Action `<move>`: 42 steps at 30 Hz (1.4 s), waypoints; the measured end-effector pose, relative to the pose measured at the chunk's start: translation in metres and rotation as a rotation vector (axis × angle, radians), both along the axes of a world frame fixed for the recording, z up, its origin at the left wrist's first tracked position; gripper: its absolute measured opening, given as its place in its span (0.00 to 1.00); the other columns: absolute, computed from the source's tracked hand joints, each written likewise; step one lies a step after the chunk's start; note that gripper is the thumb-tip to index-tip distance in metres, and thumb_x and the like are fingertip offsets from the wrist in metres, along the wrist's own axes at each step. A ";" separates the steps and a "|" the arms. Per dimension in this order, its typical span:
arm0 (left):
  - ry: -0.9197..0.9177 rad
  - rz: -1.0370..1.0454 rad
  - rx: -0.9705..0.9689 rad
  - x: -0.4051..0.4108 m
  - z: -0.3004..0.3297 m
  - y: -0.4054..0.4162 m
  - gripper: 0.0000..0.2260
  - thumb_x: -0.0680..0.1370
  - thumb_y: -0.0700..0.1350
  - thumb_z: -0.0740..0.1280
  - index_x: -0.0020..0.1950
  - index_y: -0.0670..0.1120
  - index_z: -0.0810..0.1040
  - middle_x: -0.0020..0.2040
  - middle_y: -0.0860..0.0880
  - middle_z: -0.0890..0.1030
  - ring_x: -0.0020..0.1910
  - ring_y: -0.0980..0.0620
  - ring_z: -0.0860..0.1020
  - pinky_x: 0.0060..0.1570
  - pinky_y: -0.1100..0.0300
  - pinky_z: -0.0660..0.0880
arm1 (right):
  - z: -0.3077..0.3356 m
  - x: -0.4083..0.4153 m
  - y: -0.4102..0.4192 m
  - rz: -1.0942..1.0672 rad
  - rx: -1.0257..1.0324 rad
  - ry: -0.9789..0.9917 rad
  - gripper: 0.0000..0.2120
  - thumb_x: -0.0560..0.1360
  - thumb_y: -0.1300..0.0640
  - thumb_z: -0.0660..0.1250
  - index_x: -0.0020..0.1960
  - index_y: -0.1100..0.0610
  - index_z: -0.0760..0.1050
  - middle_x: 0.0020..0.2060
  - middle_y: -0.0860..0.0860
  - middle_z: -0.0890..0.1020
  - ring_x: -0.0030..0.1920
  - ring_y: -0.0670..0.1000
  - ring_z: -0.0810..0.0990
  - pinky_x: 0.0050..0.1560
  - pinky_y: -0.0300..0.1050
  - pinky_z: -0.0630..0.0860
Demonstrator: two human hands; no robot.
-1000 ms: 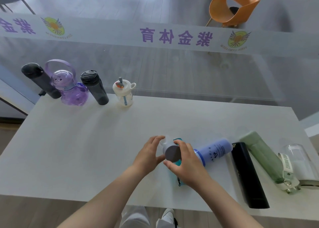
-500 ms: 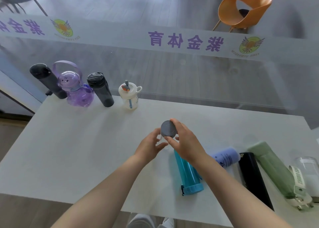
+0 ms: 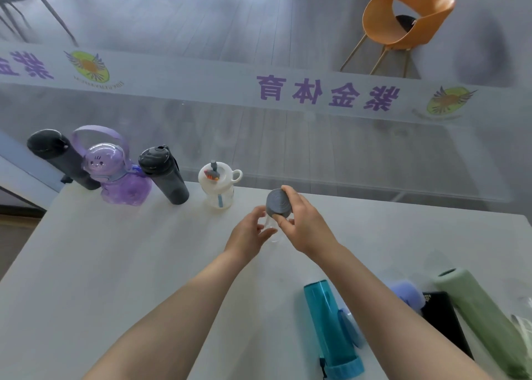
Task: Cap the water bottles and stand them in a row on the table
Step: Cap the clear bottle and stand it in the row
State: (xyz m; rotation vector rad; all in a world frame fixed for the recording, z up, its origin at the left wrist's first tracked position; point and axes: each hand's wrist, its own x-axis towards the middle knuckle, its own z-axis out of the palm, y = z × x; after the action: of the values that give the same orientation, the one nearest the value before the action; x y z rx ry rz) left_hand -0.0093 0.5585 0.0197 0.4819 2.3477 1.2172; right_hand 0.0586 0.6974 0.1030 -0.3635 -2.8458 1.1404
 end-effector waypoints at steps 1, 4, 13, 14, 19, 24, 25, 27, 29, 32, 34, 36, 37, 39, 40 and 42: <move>0.002 0.000 0.003 -0.009 -0.001 0.002 0.18 0.77 0.47 0.69 0.63 0.59 0.70 0.61 0.55 0.77 0.50 0.54 0.80 0.54 0.53 0.78 | 0.000 -0.009 0.001 -0.002 -0.006 -0.008 0.31 0.77 0.51 0.67 0.75 0.55 0.59 0.68 0.52 0.71 0.58 0.55 0.77 0.63 0.48 0.73; 0.016 0.004 0.008 -0.032 -0.004 0.006 0.18 0.76 0.47 0.69 0.63 0.58 0.70 0.61 0.55 0.77 0.49 0.54 0.81 0.54 0.51 0.78 | 0.001 -0.033 0.006 -0.006 -0.018 -0.039 0.30 0.77 0.50 0.66 0.76 0.52 0.58 0.70 0.50 0.70 0.58 0.54 0.78 0.63 0.47 0.72; 0.034 0.059 0.002 -0.068 -0.004 0.021 0.17 0.77 0.48 0.69 0.64 0.56 0.69 0.60 0.57 0.75 0.48 0.54 0.81 0.53 0.55 0.76 | 0.003 -0.079 0.017 -0.006 -0.024 -0.055 0.29 0.78 0.50 0.65 0.75 0.50 0.58 0.70 0.49 0.69 0.66 0.51 0.71 0.64 0.43 0.69; 0.043 0.065 0.000 -0.070 -0.005 0.021 0.17 0.77 0.48 0.69 0.64 0.56 0.69 0.60 0.57 0.75 0.48 0.53 0.81 0.52 0.56 0.76 | 0.004 -0.082 0.018 -0.003 -0.030 -0.059 0.29 0.78 0.50 0.65 0.75 0.49 0.58 0.70 0.49 0.69 0.66 0.51 0.71 0.64 0.45 0.70; 0.049 0.074 0.001 -0.074 -0.005 0.022 0.18 0.77 0.48 0.69 0.65 0.54 0.69 0.57 0.57 0.73 0.49 0.53 0.81 0.52 0.56 0.75 | 0.003 -0.086 0.022 0.013 -0.029 -0.076 0.29 0.78 0.50 0.65 0.75 0.47 0.58 0.70 0.47 0.69 0.65 0.50 0.71 0.63 0.45 0.70; 0.059 0.067 -0.019 -0.072 -0.003 0.023 0.19 0.77 0.48 0.68 0.66 0.53 0.68 0.59 0.55 0.73 0.50 0.53 0.79 0.51 0.56 0.74 | 0.002 -0.085 0.022 0.016 -0.050 -0.076 0.29 0.77 0.50 0.66 0.74 0.46 0.58 0.69 0.47 0.69 0.64 0.51 0.72 0.63 0.52 0.73; 0.059 0.062 -0.023 -0.073 -0.002 0.023 0.19 0.78 0.47 0.68 0.67 0.53 0.67 0.60 0.54 0.74 0.50 0.53 0.79 0.51 0.56 0.74 | 0.003 -0.086 0.022 0.016 -0.045 -0.076 0.29 0.77 0.50 0.66 0.75 0.46 0.58 0.69 0.47 0.69 0.64 0.51 0.72 0.63 0.51 0.73; 0.065 0.048 -0.038 -0.073 -0.001 0.023 0.20 0.78 0.48 0.68 0.68 0.52 0.66 0.62 0.52 0.74 0.51 0.53 0.78 0.51 0.57 0.73 | 0.005 -0.085 0.022 0.022 -0.022 -0.080 0.31 0.77 0.52 0.66 0.75 0.46 0.56 0.70 0.48 0.69 0.65 0.52 0.71 0.64 0.46 0.71; 0.067 0.033 -0.056 -0.072 0.001 0.023 0.23 0.77 0.47 0.68 0.70 0.53 0.65 0.64 0.51 0.74 0.55 0.52 0.77 0.52 0.58 0.71 | 0.007 -0.083 0.023 0.031 0.002 -0.114 0.34 0.77 0.53 0.66 0.77 0.44 0.51 0.73 0.48 0.66 0.68 0.53 0.70 0.63 0.45 0.67; 0.044 0.022 -0.076 -0.070 0.002 0.020 0.28 0.77 0.47 0.69 0.73 0.54 0.61 0.67 0.49 0.73 0.61 0.49 0.76 0.58 0.55 0.71 | 0.013 -0.073 0.026 0.039 0.031 -0.173 0.39 0.77 0.54 0.65 0.77 0.38 0.43 0.76 0.46 0.62 0.70 0.54 0.69 0.63 0.49 0.68; 0.015 0.029 -0.106 -0.066 0.002 0.016 0.31 0.76 0.48 0.69 0.76 0.53 0.58 0.69 0.49 0.71 0.65 0.48 0.74 0.63 0.52 0.71 | 0.015 -0.064 0.030 0.027 0.046 -0.163 0.39 0.77 0.55 0.64 0.77 0.38 0.43 0.76 0.46 0.60 0.71 0.54 0.67 0.64 0.50 0.68; -0.007 0.041 -0.144 -0.060 0.002 0.010 0.33 0.77 0.49 0.69 0.77 0.51 0.56 0.72 0.48 0.69 0.68 0.48 0.71 0.67 0.50 0.69 | 0.016 -0.051 0.034 0.008 0.048 -0.147 0.38 0.77 0.56 0.63 0.77 0.39 0.45 0.76 0.46 0.61 0.72 0.54 0.66 0.64 0.48 0.67; -0.010 0.046 -0.161 -0.055 0.002 0.008 0.33 0.77 0.49 0.68 0.78 0.50 0.55 0.73 0.47 0.68 0.70 0.48 0.70 0.68 0.50 0.69 | 0.015 -0.043 0.035 -0.002 0.042 -0.142 0.37 0.77 0.57 0.63 0.77 0.40 0.46 0.76 0.47 0.61 0.72 0.53 0.66 0.64 0.48 0.67; -0.011 0.049 -0.186 -0.042 0.002 0.002 0.33 0.77 0.49 0.68 0.78 0.50 0.55 0.74 0.48 0.66 0.70 0.48 0.70 0.68 0.50 0.69 | 0.013 -0.023 0.037 -0.025 0.016 -0.133 0.36 0.77 0.57 0.63 0.77 0.43 0.48 0.75 0.47 0.63 0.72 0.52 0.66 0.66 0.47 0.66; -0.013 0.047 -0.192 -0.034 0.003 0.000 0.33 0.77 0.49 0.68 0.78 0.50 0.55 0.74 0.48 0.66 0.70 0.48 0.70 0.67 0.50 0.69 | 0.011 -0.012 0.038 -0.038 0.001 -0.130 0.35 0.77 0.57 0.63 0.77 0.44 0.49 0.75 0.48 0.64 0.71 0.52 0.67 0.67 0.48 0.66; -0.022 0.034 -0.195 -0.012 0.003 -0.006 0.31 0.78 0.49 0.67 0.77 0.51 0.56 0.74 0.48 0.67 0.69 0.49 0.70 0.67 0.51 0.69 | 0.006 0.017 0.041 -0.071 -0.034 -0.133 0.33 0.78 0.56 0.63 0.77 0.45 0.51 0.73 0.49 0.67 0.70 0.52 0.69 0.67 0.49 0.68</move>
State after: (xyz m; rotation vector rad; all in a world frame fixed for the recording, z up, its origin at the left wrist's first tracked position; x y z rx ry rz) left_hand -0.0216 0.5529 0.0225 0.3628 2.4336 0.9889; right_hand 0.0757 0.7381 0.1088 -0.5574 -2.9019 1.1961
